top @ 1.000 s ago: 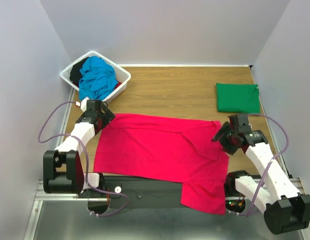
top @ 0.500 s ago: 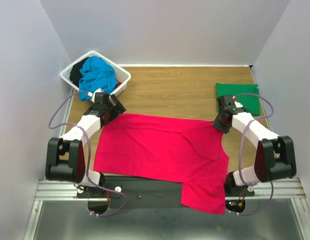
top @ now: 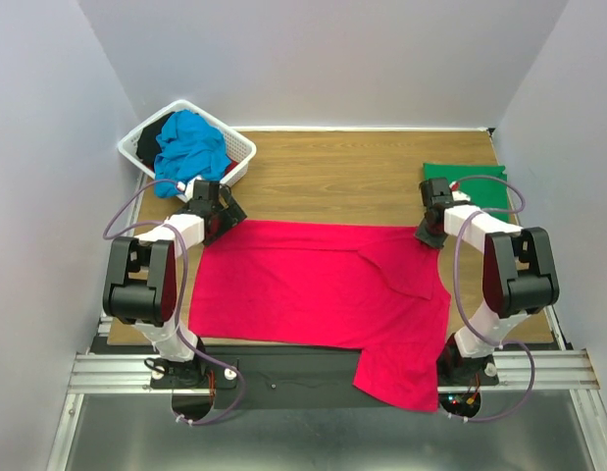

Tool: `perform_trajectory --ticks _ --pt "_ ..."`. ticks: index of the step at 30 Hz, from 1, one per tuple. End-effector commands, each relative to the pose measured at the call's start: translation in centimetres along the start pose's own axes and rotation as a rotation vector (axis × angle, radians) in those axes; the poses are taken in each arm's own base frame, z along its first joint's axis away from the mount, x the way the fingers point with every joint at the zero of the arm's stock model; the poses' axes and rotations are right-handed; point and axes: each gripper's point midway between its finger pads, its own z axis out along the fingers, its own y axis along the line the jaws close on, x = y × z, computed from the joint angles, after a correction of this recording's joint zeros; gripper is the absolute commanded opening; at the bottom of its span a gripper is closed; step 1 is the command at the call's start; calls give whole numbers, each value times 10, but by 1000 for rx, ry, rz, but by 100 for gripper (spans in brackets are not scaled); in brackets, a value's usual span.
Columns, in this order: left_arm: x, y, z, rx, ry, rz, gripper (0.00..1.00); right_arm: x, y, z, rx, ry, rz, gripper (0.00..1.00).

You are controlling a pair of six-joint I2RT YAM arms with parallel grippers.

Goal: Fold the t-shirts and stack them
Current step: Fold the tshirt

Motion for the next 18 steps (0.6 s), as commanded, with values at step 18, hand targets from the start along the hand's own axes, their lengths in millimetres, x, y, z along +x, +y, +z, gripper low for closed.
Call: perform_trajectory --ticks 18 --pt "-19 35 -29 -96 -62 -9 98 -92 -14 -17 -32 -173 89 57"
